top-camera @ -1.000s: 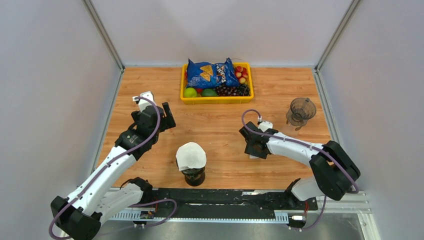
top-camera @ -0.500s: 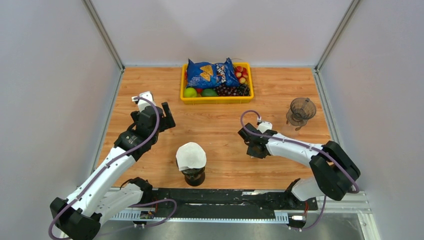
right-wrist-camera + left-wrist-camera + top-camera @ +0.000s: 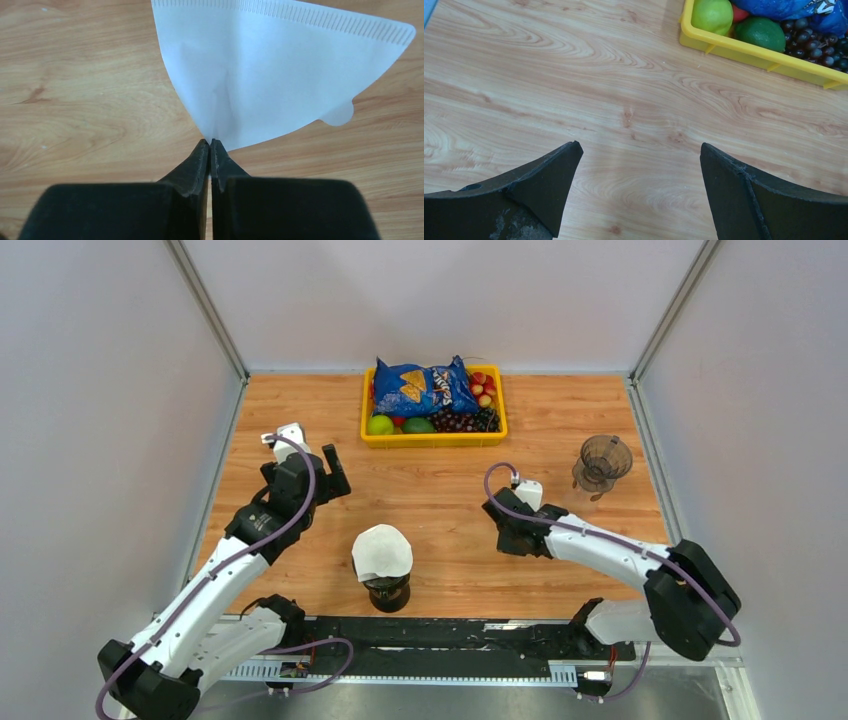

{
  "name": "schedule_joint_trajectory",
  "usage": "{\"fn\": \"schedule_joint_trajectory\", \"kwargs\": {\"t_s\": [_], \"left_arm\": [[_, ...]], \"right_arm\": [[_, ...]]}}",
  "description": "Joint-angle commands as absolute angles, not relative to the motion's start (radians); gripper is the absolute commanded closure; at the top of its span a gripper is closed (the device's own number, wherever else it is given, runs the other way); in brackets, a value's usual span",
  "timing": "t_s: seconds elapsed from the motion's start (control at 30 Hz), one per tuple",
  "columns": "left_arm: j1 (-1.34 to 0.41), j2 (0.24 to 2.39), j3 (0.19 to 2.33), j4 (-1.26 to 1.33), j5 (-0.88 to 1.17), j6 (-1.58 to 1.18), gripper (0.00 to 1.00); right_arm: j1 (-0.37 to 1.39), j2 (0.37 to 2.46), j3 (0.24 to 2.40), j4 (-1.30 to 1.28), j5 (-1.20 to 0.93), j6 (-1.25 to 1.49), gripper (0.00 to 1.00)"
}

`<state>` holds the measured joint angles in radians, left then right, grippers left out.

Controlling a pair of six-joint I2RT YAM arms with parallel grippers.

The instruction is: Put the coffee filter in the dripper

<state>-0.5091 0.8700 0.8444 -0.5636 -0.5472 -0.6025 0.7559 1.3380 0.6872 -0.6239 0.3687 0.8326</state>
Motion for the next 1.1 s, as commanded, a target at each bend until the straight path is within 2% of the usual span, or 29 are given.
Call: {"fn": "schedule_joint_trajectory", "kwargs": {"t_s": [0.0,0.2,0.33,0.67,0.8,1.07], "left_arm": [[-0.504,0.851,0.878,-0.551,-0.509,-0.612,0.0],[-0.503,0.833,0.944,-0.561,-0.454,-0.597,0.0],[-0.504,0.83,1.003,-0.534,-0.336,-0.574,0.0],[-0.506,1.001,1.122,-0.403,0.231,-0.523,0.0],[-0.541,1.082,1.158,-0.391,0.277,-0.514,0.0],[-0.627,1.141,1.151,-0.331,0.31,-0.529,0.0]], "right_arm": [[0.769,1.217,0.73,-0.587,0.406,0.713,0.97],[0.779,1.071,0.76,-0.561,0.382,0.594,1.0],[0.792,1.014,0.777,-0.514,0.298,0.514,1.0],[0.865,1.048,0.919,-0.437,0.145,0.415,1.0],[0.895,1.105,0.984,-0.43,0.087,0.389,1.0],[0.939,1.2,1.088,-0.427,0.102,0.365,1.0]]}}
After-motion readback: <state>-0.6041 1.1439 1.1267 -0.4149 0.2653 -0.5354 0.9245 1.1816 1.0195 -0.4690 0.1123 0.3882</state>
